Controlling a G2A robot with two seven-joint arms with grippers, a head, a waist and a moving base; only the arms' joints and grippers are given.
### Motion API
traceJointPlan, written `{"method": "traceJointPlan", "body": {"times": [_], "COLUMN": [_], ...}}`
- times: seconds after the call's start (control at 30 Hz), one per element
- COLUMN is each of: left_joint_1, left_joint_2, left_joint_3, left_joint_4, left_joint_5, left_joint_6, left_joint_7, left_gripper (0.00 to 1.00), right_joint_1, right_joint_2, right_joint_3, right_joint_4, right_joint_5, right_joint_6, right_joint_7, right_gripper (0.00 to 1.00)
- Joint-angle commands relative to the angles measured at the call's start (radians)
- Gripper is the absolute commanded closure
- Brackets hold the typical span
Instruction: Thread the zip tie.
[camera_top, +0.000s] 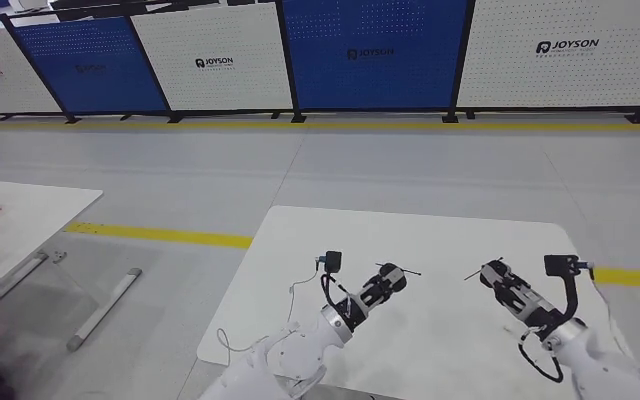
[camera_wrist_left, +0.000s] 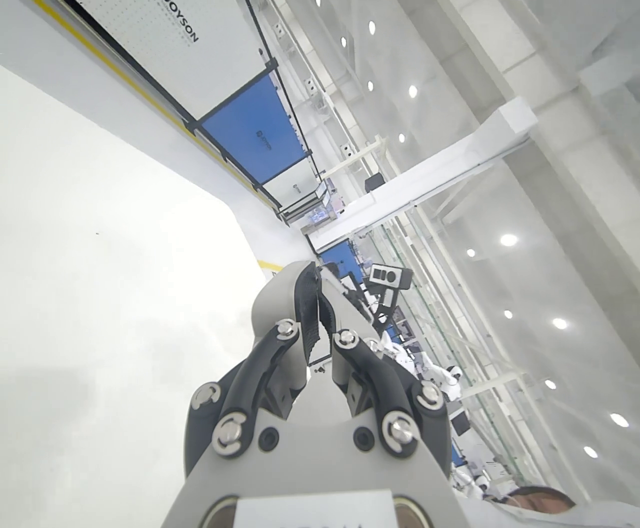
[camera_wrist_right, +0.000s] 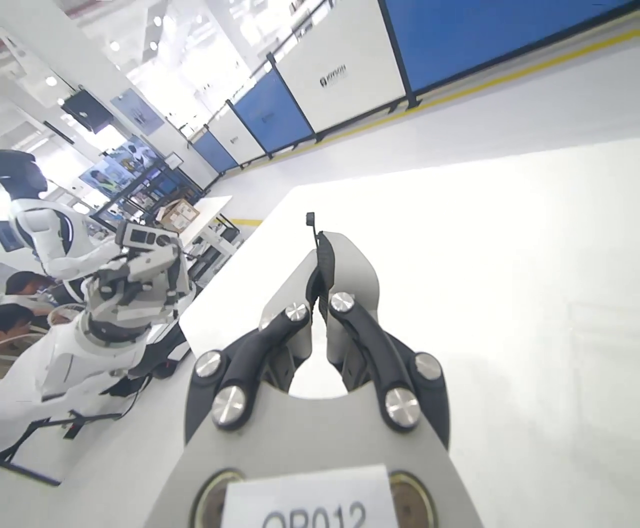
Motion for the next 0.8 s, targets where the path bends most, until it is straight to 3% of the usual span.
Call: {"method": "traceJointPlan", "body": {"times": [0.0,0.13,0.37,0.53,0.67,0.77], "left_joint_1": [-0.022,-0.065,-0.065,-0.065,-0.065,-0.065], "left_joint_2": [-0.013,-0.035,-0.035,-0.035,-0.035,-0.035], "left_joint_3": [0.034,0.074,0.074,0.074,0.074,0.074], "left_joint_4": [0.018,0.077,0.077,0.077,0.077,0.077], "left_joint_5": [0.024,0.043,0.043,0.043,0.043,0.043], "left_joint_6": [0.037,0.071,0.071,0.071,0.071,0.071], "left_joint_7": [0.018,0.042,0.042,0.042,0.042,0.042], "left_gripper": [1.0,1.0,1.0,1.0,1.0,1.0], "right_joint_1": [-0.011,-0.018,-0.018,-0.007,0.025,0.05], "right_joint_2": [-0.005,-0.01,-0.01,-0.019,-0.025,-0.032], "right_joint_3": [-0.019,-0.048,-0.048,-0.062,-0.073,-0.105], "right_joint_4": [-0.012,-0.006,-0.006,0.038,0.101,0.125], "right_joint_5": [-0.016,-0.044,-0.044,0.145,0.216,0.17], "right_joint_6": [0.007,0.026,0.026,-0.032,-0.091,-0.04], "right_joint_7": [-0.066,-0.08,-0.08,-0.059,-0.058,-0.081], "right_gripper": [1.0,1.0,1.0,1.0,1.0,1.0]}}
